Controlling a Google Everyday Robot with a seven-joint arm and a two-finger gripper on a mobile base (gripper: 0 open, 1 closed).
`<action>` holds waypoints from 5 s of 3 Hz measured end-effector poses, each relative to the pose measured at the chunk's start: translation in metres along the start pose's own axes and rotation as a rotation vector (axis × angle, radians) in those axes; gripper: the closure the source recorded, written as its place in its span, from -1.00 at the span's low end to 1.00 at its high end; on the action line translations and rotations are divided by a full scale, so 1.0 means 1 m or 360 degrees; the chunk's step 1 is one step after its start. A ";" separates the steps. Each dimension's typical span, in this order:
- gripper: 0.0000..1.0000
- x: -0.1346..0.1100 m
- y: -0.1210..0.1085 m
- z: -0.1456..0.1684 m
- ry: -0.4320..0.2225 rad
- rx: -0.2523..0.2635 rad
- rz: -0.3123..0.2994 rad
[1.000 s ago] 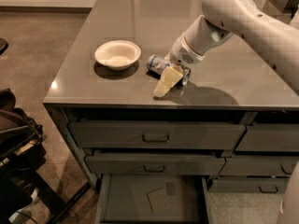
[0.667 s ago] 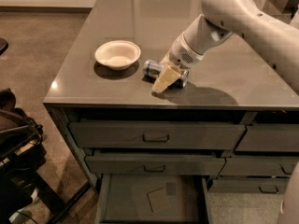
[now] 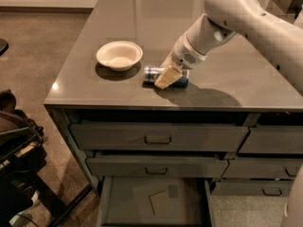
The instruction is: Place redbull can into bottom drawer
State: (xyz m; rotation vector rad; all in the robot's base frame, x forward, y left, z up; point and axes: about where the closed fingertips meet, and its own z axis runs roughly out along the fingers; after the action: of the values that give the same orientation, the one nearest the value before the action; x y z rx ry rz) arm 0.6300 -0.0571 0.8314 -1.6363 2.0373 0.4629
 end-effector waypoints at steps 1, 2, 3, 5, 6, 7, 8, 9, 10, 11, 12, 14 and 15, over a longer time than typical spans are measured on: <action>1.00 0.000 0.000 0.000 0.0000 0.0000 0.0000; 1.00 0.000 0.000 0.000 0.0000 0.0000 0.0000; 1.00 -0.003 0.000 -0.004 0.0000 0.0000 0.0000; 1.00 -0.024 0.082 -0.058 -0.0312 0.0157 0.0186; 1.00 -0.039 0.133 -0.071 -0.0524 0.0259 0.0283; 1.00 0.011 0.166 -0.046 -0.0631 0.0260 0.0508; 1.00 0.084 0.175 -0.025 -0.0623 0.0220 0.0783; 1.00 0.088 0.175 -0.025 -0.0615 0.0224 0.0800; 1.00 0.099 0.179 -0.014 -0.0632 0.0230 0.0866; 1.00 0.139 0.187 0.029 -0.0675 0.0218 0.1044; 1.00 0.185 0.190 0.105 -0.0700 0.0104 0.1255; 1.00 0.192 0.194 0.125 -0.0726 0.0048 0.1322; 1.00 0.217 0.210 0.186 -0.0697 -0.0078 0.1481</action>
Offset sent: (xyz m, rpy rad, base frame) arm 0.0000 0.0000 0.0000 0.0000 0.0000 0.0000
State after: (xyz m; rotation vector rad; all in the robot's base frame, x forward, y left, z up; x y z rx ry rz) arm 0.4185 -0.0848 0.5480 -0.4279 2.3097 1.0679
